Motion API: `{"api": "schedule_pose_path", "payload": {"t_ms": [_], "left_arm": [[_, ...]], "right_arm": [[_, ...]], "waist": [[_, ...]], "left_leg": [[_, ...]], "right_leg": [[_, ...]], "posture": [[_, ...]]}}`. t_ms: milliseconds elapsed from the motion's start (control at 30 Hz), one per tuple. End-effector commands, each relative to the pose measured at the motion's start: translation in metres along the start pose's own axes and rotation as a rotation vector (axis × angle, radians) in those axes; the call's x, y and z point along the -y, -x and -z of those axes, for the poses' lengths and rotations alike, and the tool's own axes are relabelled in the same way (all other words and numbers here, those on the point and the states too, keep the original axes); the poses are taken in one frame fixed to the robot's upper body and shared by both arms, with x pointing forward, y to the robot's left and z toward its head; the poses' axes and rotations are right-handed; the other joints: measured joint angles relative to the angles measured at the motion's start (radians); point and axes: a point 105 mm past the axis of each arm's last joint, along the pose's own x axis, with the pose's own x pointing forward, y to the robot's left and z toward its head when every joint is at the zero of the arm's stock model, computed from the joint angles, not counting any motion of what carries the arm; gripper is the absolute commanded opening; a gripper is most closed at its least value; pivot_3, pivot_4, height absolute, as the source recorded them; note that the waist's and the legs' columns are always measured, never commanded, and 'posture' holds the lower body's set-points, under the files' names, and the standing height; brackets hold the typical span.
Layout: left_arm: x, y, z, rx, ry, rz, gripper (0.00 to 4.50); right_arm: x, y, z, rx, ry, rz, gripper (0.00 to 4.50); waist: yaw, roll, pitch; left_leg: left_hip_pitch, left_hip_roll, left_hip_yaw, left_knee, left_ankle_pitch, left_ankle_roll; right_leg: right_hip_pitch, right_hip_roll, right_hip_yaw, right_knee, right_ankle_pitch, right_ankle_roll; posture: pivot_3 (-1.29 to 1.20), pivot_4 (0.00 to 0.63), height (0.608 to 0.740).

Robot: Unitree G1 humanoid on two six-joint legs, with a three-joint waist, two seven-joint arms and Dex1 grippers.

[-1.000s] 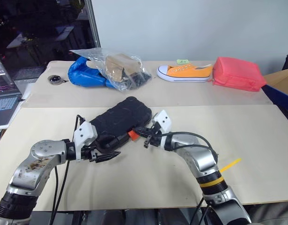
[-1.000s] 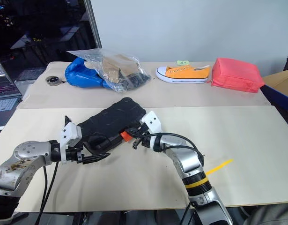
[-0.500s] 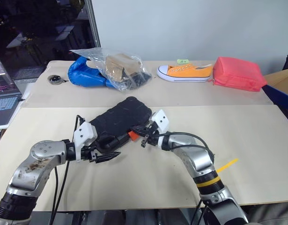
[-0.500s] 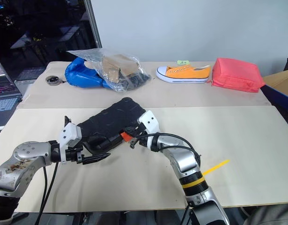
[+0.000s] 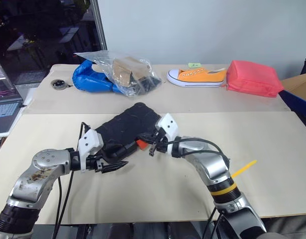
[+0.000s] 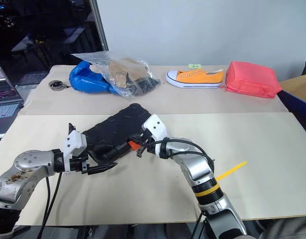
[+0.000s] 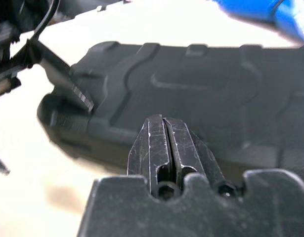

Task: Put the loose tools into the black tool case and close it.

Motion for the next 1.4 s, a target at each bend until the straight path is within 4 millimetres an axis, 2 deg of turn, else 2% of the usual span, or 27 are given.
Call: {"api": "schedule_pose_path", "payload": {"t_ms": [33,133,333,633,900,1100,1233,1400], "left_arm": [[0.003,-0.001,0.014,-0.041,0.048,0.006,3.76],[0.003,-0.001,0.014,-0.041,0.048,0.003,3.76],[0.003,-0.001,0.014,-0.042,0.049,0.002,3.76],[0.002,-0.001,0.014,-0.043,0.045,0.005,3.76],[0.003,-0.001,0.014,-0.043,0.048,0.001,3.76],[0.003,-0.002,0.015,-0.040,0.051,-0.003,3.76],[0.004,-0.002,0.015,-0.040,0.052,-0.004,3.76],[0.004,-0.003,0.015,-0.039,0.053,-0.001,3.76]], "right_arm": [[-0.009,0.007,-0.014,0.047,0.031,-0.043,0.04],[-0.015,0.016,-0.016,0.059,0.014,-0.073,0.04],[-0.017,0.027,-0.004,0.005,0.007,-0.079,0.04],[-0.005,0.008,0.012,-0.072,0.040,-0.019,0.04],[0.003,-0.007,0.004,-0.028,0.056,0.010,0.04],[-0.002,0.004,0.006,-0.032,0.047,-0.021,0.04],[-0.005,0.010,-0.001,-0.004,0.040,-0.037,0.04],[0.000,0.005,-0.013,0.031,0.046,-0.006,0.04]], "waist": [[0.001,0.000,0.000],[0.001,0.000,0.000],[0.001,0.000,0.000],[0.001,0.000,0.000],[-0.003,0.000,0.000],[-0.002,0.000,0.000],[0.000,0.000,0.000],[0.000,0.000,0.000]], "left_leg": [[0.000,0.000,0.000,0.000,0.000,0.000],[0.000,0.000,0.000,0.000,0.000,0.000],[0.000,0.000,0.000,0.000,0.000,0.000],[0.000,0.000,0.000,0.000,0.000,0.000],[0.001,0.000,0.000,0.000,0.000,0.000],[0.001,0.000,0.000,0.000,0.000,0.000],[0.000,0.000,0.000,0.000,0.000,0.000],[0.000,0.000,0.000,0.000,0.000,0.000]], "right_leg": [[0.000,0.000,0.000,0.000,0.000,0.000],[0.000,0.000,0.000,0.000,0.000,0.000],[0.000,0.000,0.000,0.000,0.000,0.001],[0.000,0.000,0.000,0.000,-0.001,0.002],[0.000,0.000,0.000,0.000,-0.001,0.002],[0.000,0.001,0.000,0.001,-0.001,0.002],[0.000,0.000,0.000,0.000,-0.001,0.001],[0.000,0.000,0.000,0.000,0.000,0.000]], "posture": [[0.00,0.150,0.740],[0.00,0.150,0.740],[0.00,0.150,0.740],[0.00,0.150,0.740],[0.00,0.150,0.740],[0.00,0.150,0.740],[0.00,0.150,0.740],[0.00,0.150,0.740]]}}
